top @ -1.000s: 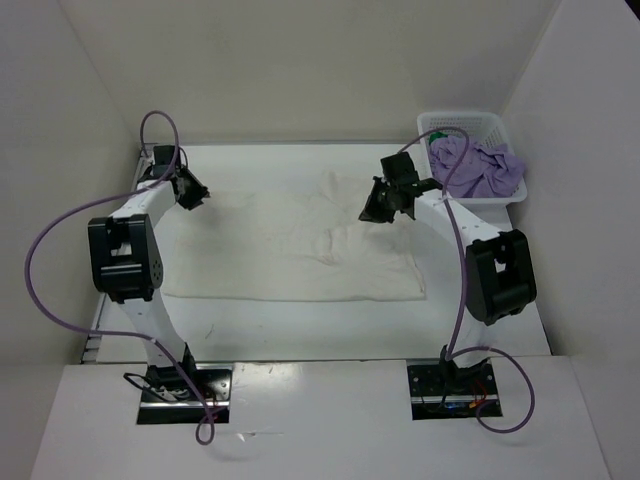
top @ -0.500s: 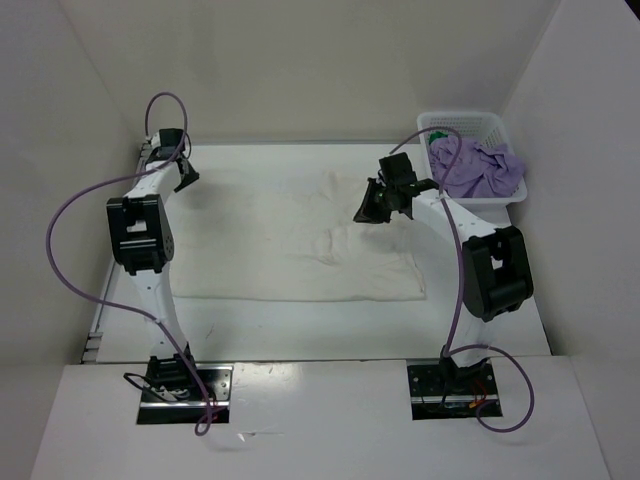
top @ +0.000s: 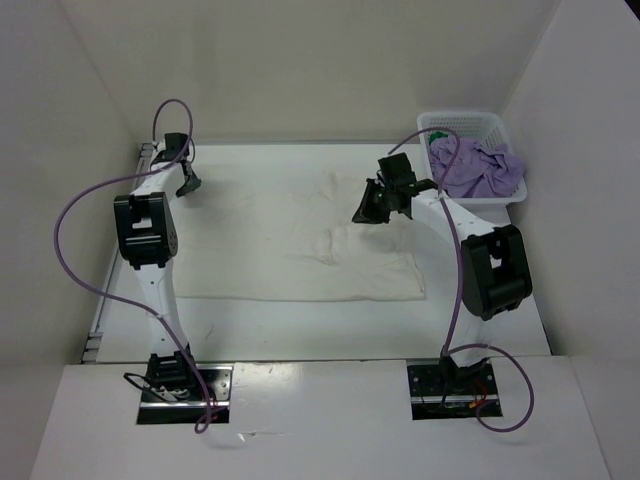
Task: Fold and stack the t-shirts
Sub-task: Grap the side of the flattened tshirt furthest away from the robot with both arms
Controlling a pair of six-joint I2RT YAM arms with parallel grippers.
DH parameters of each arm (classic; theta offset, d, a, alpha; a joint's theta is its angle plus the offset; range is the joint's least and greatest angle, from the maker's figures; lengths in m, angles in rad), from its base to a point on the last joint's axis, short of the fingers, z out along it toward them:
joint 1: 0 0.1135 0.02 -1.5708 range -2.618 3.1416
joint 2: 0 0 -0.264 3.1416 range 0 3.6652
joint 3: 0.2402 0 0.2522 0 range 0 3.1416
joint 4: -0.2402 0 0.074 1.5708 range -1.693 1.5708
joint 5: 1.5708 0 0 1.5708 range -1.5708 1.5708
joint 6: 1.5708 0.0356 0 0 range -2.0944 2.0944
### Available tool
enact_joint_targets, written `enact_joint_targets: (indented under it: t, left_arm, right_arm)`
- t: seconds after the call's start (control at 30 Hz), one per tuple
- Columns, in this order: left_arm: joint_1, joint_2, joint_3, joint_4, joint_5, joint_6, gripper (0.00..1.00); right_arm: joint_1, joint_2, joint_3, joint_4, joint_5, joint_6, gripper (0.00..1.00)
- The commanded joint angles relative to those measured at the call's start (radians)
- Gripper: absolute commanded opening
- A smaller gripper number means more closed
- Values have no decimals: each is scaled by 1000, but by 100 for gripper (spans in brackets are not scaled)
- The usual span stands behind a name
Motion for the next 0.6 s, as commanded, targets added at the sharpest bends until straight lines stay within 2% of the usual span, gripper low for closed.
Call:
enact_joint_targets:
  t: [0.0, 0.17, 0.27, 0.4, 0.57]
  left_arm:
    - [-1, 26, 49, -7, 22, 22, 39]
    - [-1, 35, 23, -7, 21, 32, 15]
    - [-1, 16, -8, 2, 11, 32, 8]
    - [-1, -16, -26, 23, 2, 32, 4]
    - [-1, -48, -58, 42, 13, 23, 0]
  right_arm:
    - [-4, 3, 11, 35, -7, -19, 13]
    - [-4, 3, 47, 15, 39, -28, 20]
    - [-27, 35, 94, 15, 64, -28, 31]
    - [-50, 163, 203, 24, 142, -17, 44]
    - [-85, 346, 456, -11, 308, -17, 48]
